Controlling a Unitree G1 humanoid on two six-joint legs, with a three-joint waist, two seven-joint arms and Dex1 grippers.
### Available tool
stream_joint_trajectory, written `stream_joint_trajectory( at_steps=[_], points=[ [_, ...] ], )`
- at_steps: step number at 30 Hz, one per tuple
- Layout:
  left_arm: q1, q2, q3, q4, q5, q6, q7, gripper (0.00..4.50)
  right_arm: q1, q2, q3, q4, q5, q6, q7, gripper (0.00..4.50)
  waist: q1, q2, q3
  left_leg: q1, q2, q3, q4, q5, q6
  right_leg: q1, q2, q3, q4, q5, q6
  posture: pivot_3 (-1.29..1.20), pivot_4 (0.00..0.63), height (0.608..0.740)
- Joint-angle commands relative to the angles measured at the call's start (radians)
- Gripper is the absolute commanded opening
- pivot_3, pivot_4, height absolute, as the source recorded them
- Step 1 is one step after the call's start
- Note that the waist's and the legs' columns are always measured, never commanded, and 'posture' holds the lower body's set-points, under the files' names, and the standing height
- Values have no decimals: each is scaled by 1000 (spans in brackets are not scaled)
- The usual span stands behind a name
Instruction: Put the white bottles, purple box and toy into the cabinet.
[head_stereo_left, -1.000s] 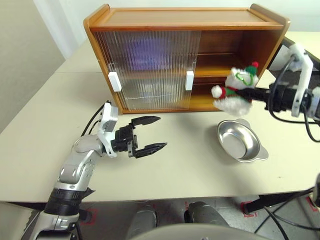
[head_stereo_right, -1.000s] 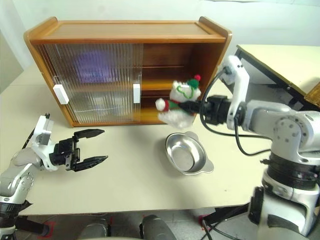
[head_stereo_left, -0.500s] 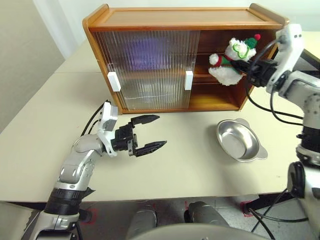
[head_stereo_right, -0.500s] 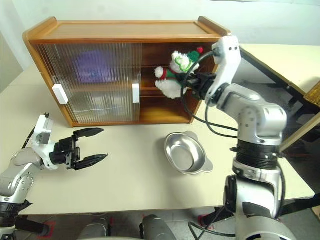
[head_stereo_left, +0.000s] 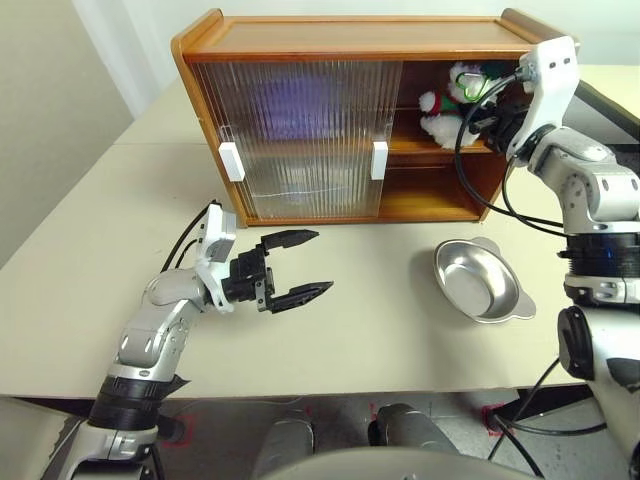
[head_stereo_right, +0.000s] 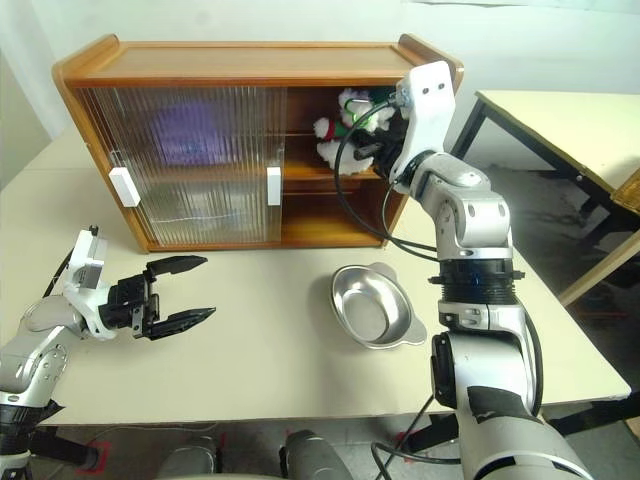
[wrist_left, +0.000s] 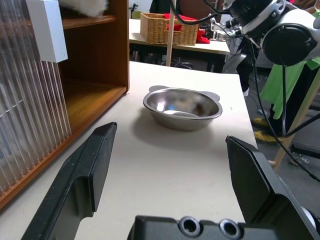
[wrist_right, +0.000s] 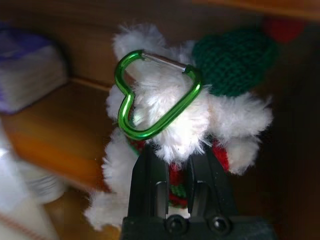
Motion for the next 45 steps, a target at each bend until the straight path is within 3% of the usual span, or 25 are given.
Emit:
stream_joint_trajectory(
  at_steps=[1, 7, 19, 28, 32, 39, 45],
  points=[
    [1, 9, -5, -7, 12, 2, 4, 4500, -29, 24, 5, 69, -46, -86, -31, 182, 1, 0, 0, 0, 0, 0, 0, 0, 0, 0, 0, 0, 0, 0, 0, -63, 0, 740],
    [0, 11, -4, -10, 11, 5, 8, 4500, -51, 46, 5, 143, -90, -156, -56, 180, 4, 0, 0, -1, 2, -1, -4, 0, 0, -2, 1, -1, 0, 3, 3, -58, 0, 740],
    [-5, 10, -7, -5, 11, 1, 9, 4500, -77, 43, -17, 177, -106, -212, -64, 4411, 8, 0, 0, 0, 5, 2, -8, 0, 0, -3, 3, -2, 0, 2, 2, -62, 0, 740],
    [-12, 5, -13, -1, 15, -2, 8, 4500, -71, 21, -35, 143, -80, -188, -26, 4464, 8, 0, 0, 0, 6, 2, -8, 0, 0, -2, 3, -2, 0, 3, 2, -67, 0, 740],
    [-14, 7, -13, -2, 14, -1, 7, 4500, -43, -18, -57, 37, 13, -44, 81, 4464, 8, 0, 0, 0, 6, 7, -8, 0, 0, -2, 4, -2, 0, 2, 1, -63, 0, 740],
    [-3, 9, -9, -8, 11, -1, 6, 4500, 100, -221, -93, -222, 254, 274, 374, 4464, 21, 0, 0, 2, -2, 10, -7, 5, -9, 1, 5, -2, 0, -2, 1, -69, 0, 740],
    [4, -3, -19, -15, 11, 0, 13, 4500, 264, -388, -179, -344, 430, 512, 490, 4464, 25, 0, 0, 7, -9, 15, -1, 6, -10, 10, 5, 0, 0, -14, 12, -69, 0, 740]
  ],
)
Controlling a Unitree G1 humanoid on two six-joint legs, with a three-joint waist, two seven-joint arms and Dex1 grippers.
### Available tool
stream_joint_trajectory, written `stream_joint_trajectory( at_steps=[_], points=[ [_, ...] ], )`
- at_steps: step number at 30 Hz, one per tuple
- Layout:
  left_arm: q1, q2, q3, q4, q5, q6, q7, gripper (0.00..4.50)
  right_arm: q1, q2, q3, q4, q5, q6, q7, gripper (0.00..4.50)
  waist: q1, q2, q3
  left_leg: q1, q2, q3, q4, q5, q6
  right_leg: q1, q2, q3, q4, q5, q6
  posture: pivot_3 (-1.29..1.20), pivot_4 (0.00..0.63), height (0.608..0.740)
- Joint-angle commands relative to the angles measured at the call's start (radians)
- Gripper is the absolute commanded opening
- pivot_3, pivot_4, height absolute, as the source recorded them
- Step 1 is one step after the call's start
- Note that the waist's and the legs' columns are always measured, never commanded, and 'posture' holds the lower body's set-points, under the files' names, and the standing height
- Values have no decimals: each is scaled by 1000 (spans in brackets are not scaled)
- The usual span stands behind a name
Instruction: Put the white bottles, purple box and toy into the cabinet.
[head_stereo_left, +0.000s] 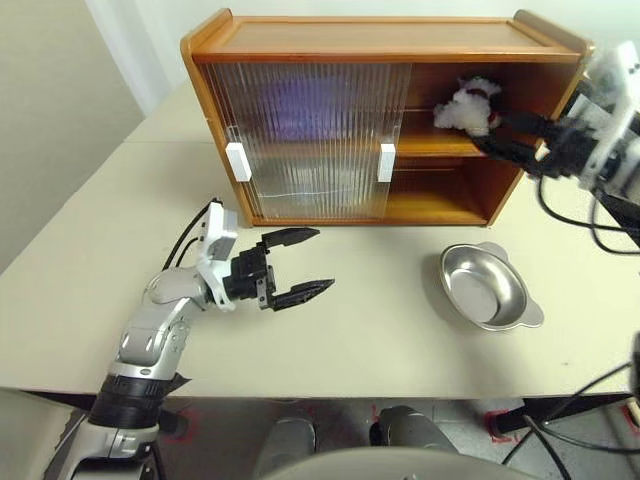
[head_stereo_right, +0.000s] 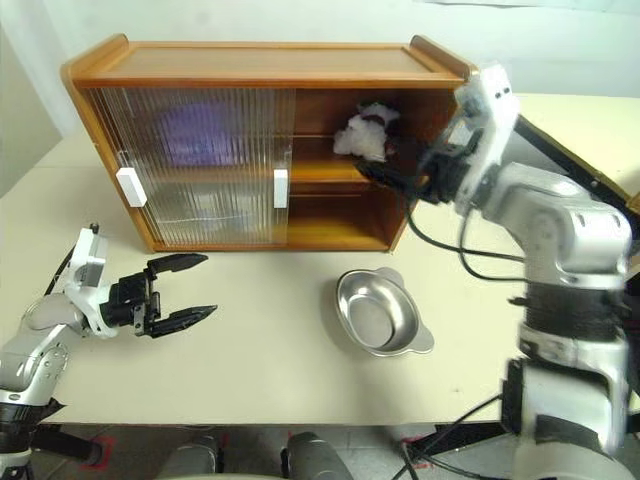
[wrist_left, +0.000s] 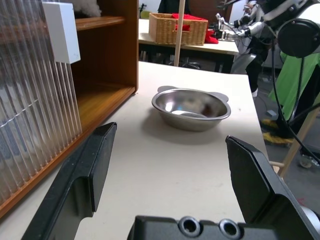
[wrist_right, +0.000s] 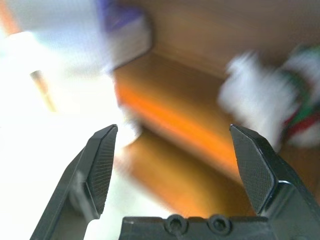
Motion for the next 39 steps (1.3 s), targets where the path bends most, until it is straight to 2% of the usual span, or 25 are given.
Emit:
stream_joint_trajectory(
  at_steps=[1, 3, 7, 11, 14, 20, 24, 32, 35, 39],
  points=[
    [8, 1, -9, -11, 8, -1, 0, 4500, 71, -58, -66, -64, 115, 163, 38, 4464, 0, 0, 0, 0, 0, 0, 2, 0, 0, 1, -1, 0, 0, 0, 0, -69, 0, 740],
    [8, 5, -5, -7, 4, 0, -3, 4500, 133, -67, -131, -69, 180, 219, 55, 4464, 0, -2, 1, 1, -1, 1, 4, 0, 0, 2, -3, 0, 0, 1, 1, -72, 0, 740],
    [14, 12, -2, -4, 1, 0, -9, 4500, 225, 4, -301, 3, 266, 238, 6, 4464, -2, -2, 1, 1, -1, 1, 4, 0, 0, 2, -3, 0, 0, 1, 0, -82, 0, 740],
    [21, 13, -5, -8, -2, 5, -12, 4500, 368, 32, -377, 22, 292, 233, 13, 4464, -5, -3, 0, 0, -1, 1, 4, -1, 1, 2, -4, 0, 1, 1, 0, -87, 0, 740],
    [24, 10, -4, -9, -4, 5, -10, 4500, 485, 64, -426, 50, 317, 157, 102, 4464, -5, -3, 0, -1, -2, 1, 2, -1, 1, 1, -4, -1, 0, 0, 1, -87, 0, 740],
    [35, 7, -6, -15, -4, 8, -5, 4500, 696, 45, -420, 205, 244, 88, 162, 4464, -4, -3, 0, -2, -4, 1, 3, -4, 2, 2, -4, 0, -1, -2, 3, -85, 0, 740],
    [51, 8, -2, -24, -13, 15, -3, 4500, 782, 38, -454, 226, 302, 156, 186, 4464, -7, -3, 0, -1, -5, 2, 3, -4, 2, 2, -5, 1, 0, -3, 4, -97, 0, 740],
    [57, 12, -4, -27, -15, 17, -4, 4500, 884, 39, -455, 216, 316, 195, 194, 4464, -16, -3, 0, 0, -4, 2, 3, -5, 2, 2, -5, 0, 0, -4, 2, -97, 2, 740],
    [59, 14, -5, -28, -15, 17, -7, 4500, 920, 41, -382, 157, 277, 181, 198, 4464, -17, -4, 1, 0, -4, 2, 3, -5, 2, 2, -5, 0, 0, -4, 2, -101, 4, 740],
    [56, 16, -7, -25, -15, 18, -10, 4500, 878, 79, -356, 135, 276, 172, 143, 4464, -21, -4, 1, -1, -4, 3, 3, -6, 1, 1, -5, 1, 0, -4, 2, -99, 5, 740]
  ],
)
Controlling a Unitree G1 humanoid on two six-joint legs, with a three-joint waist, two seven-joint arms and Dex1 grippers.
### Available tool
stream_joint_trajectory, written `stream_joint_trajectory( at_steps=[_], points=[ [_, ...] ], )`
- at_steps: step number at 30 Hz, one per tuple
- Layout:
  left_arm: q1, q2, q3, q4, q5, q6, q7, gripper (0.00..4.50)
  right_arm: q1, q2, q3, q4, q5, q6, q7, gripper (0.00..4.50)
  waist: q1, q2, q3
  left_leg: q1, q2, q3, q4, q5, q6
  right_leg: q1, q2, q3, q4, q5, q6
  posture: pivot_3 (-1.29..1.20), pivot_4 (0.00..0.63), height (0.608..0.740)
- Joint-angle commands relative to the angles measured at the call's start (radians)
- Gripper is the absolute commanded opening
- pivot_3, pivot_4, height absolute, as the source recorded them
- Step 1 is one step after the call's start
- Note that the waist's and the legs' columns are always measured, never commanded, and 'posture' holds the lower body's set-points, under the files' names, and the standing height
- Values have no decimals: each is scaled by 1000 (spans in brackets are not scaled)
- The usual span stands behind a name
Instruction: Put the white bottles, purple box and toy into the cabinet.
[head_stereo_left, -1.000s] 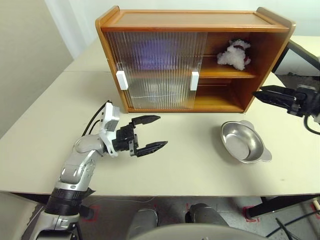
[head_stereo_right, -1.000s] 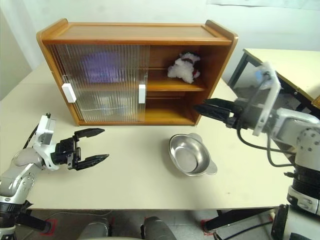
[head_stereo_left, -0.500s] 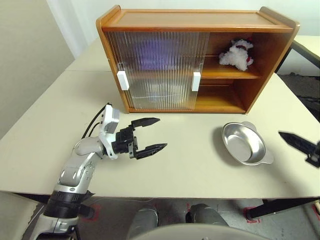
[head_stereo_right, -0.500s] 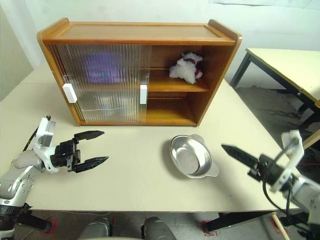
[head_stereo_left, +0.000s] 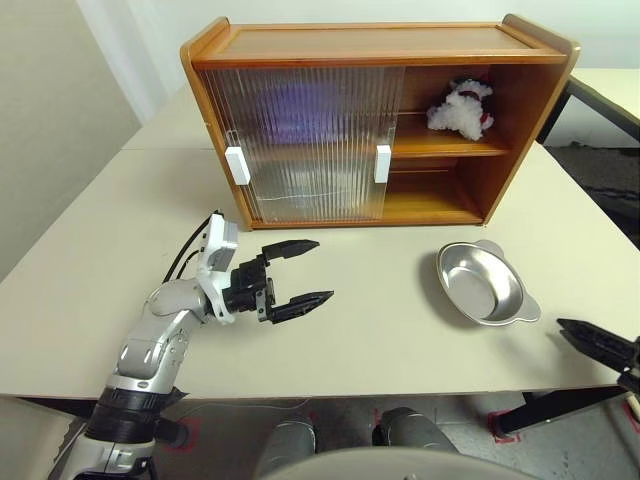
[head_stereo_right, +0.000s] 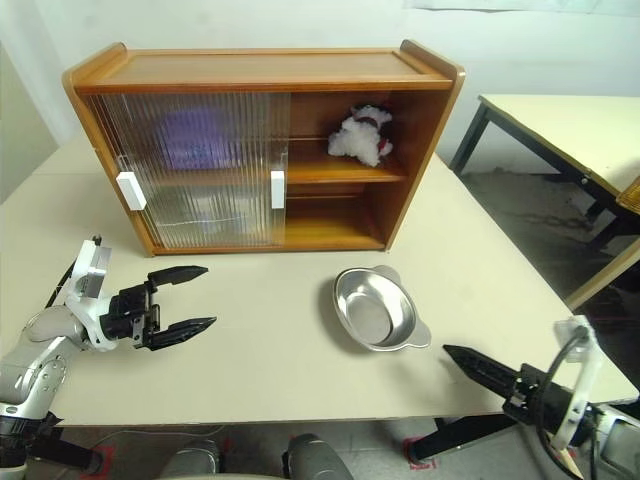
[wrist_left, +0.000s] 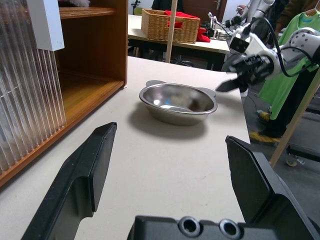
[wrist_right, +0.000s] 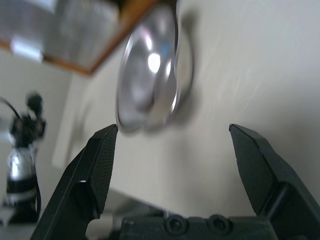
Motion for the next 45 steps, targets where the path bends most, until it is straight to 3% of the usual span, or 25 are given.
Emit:
stream_joint_trajectory(
  at_steps=[1, 11, 12, 18, 24, 34, 45],
  points=[
    [-1, 10, -2, -11, 3, 7, -6, 4500, -48, 23, 21, -9, -10, -22, -44, 4464, -2, 0, 0, 0, 0, 0, 0, 0, 0, 0, 0, 0, 0, 0, 0, -99, 5, 740],
    [1, 12, 2, -8, 4, 4, -8, 4500, -122, 57, 42, -8, 24, 25, -81, 4464, 1, 1, 0, 0, 0, 0, -1, -2, 1, 0, 0, 0, 0, -1, -1, -87, 6, 740],
    [-1, 12, 2, -6, 4, 3, -8, 4500, -124, 57, 45, -10, 27, 32, -80, 4297, 3, 1, 0, 0, 0, 0, -1, -2, 1, 0, 0, 0, 0, -1, -1, -87, 6, 740],
    [-4, 16, 6, -3, 4, 2, -12, 4500, -128, 50, 65, -19, 39, 62, -70, 2454, 4, 1, 0, 0, 0, 0, -1, -2, 1, 0, 0, 0, 0, -1, -1, -84, 3, 740],
    [-9, 21, 7, 0, 3, 1, -14, 4500, -144, 55, 62, -18, 56, 78, -78, 95, 3, 2, -1, 1, 0, 0, 0, -2, 1, 1, 0, 0, 0, -1, -1, -84, 0, 740],
    [-8, 21, 6, -3, 5, -1, -15, 4500, -182, 60, 25, -3, 113, 116, -95, 43, 3, 2, -2, 1, 0, 0, 0, -2, 1, 1, 0, 0, 0, -1, -1, -83, 0, 740],
    [-6, 22, 6, -10, 3, 1, -12, 4500, -289, 257, -130, -9, 385, 296, -376, 43, 11, 2, -2, 1, 0, -1, -1, -3, 2, 1, 1, 0, 0, -2, -1, -71, 0, 740]
  ],
)
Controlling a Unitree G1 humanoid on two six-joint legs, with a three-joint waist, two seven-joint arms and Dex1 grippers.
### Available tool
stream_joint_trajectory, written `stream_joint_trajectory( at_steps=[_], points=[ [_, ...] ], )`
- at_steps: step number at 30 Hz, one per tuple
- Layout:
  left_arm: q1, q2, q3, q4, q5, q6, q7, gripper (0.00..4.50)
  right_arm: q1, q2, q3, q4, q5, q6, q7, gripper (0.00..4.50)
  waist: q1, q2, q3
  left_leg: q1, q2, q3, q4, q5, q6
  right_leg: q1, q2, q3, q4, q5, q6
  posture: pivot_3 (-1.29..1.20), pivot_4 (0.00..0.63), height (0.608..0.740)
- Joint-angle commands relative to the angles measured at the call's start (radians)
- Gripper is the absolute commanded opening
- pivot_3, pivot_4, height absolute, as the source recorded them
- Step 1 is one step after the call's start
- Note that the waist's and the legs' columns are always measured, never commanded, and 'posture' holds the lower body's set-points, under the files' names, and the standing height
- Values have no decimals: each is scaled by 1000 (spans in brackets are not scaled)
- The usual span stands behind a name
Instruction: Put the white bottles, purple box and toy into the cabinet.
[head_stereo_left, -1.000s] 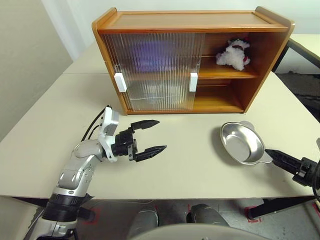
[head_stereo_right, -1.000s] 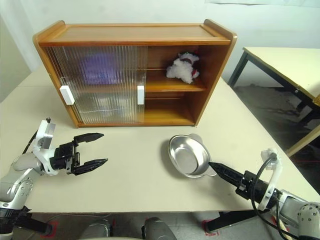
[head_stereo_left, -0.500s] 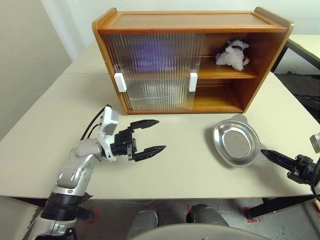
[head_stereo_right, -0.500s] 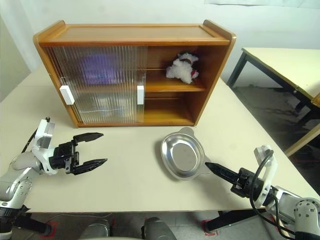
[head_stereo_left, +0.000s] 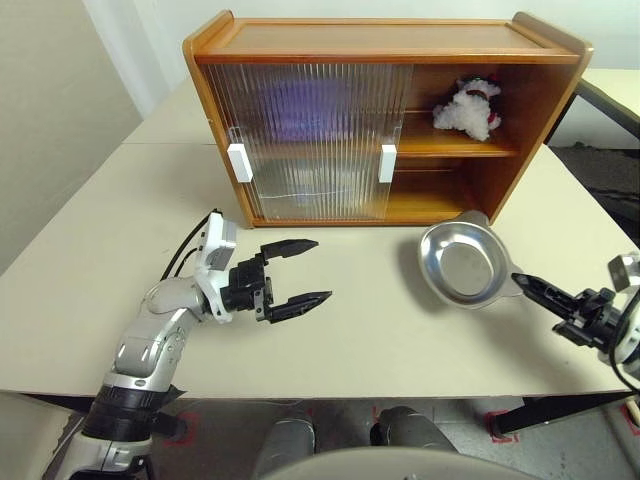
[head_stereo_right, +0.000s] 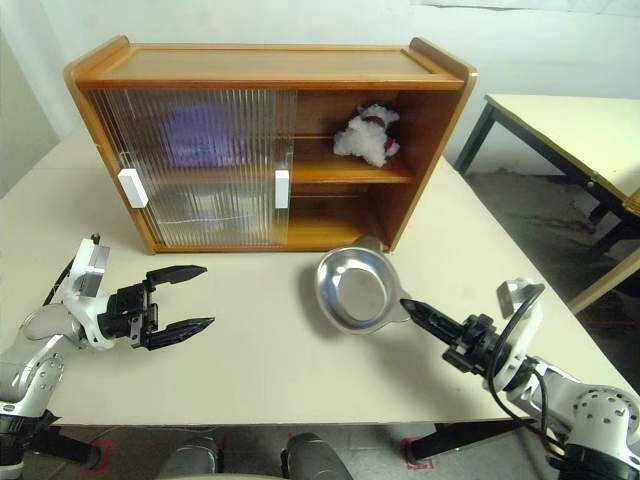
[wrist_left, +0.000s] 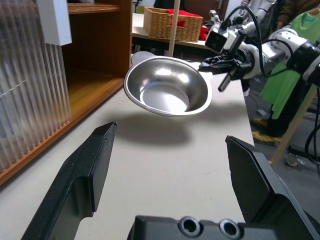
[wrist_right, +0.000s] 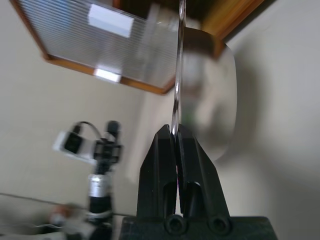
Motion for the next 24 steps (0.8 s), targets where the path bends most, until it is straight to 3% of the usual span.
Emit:
stream_joint_trajectory(
  at_steps=[1, 9, 24],
  points=[
    [1, 6, 4, -11, 4, 2, 2, 4500, -21, 22, -56, 11, 92, 28, -72, 43, 2, 0, 0, 0, 0, 0, 0, 0, 0, 0, 0, 0, 0, 0, 0, -71, 0, 740],
    [-9, 8, 2, -5, 6, 4, -2, 4500, -107, 107, -76, 65, 183, -38, -247, 43, 0, 1, -1, 1, 1, 0, 0, 0, 0, 0, 0, 0, 1, 1, -1, -66, 0, 740],
    [-15, 15, 4, -4, 8, 8, 3, 4500, -212, 200, 50, 44, 56, -250, -391, 43, -1, 2, -1, 0, 2, -1, 0, -1, 2, -1, 0, 0, 0, 2, 0, -64, 0, 740]
  ],
)
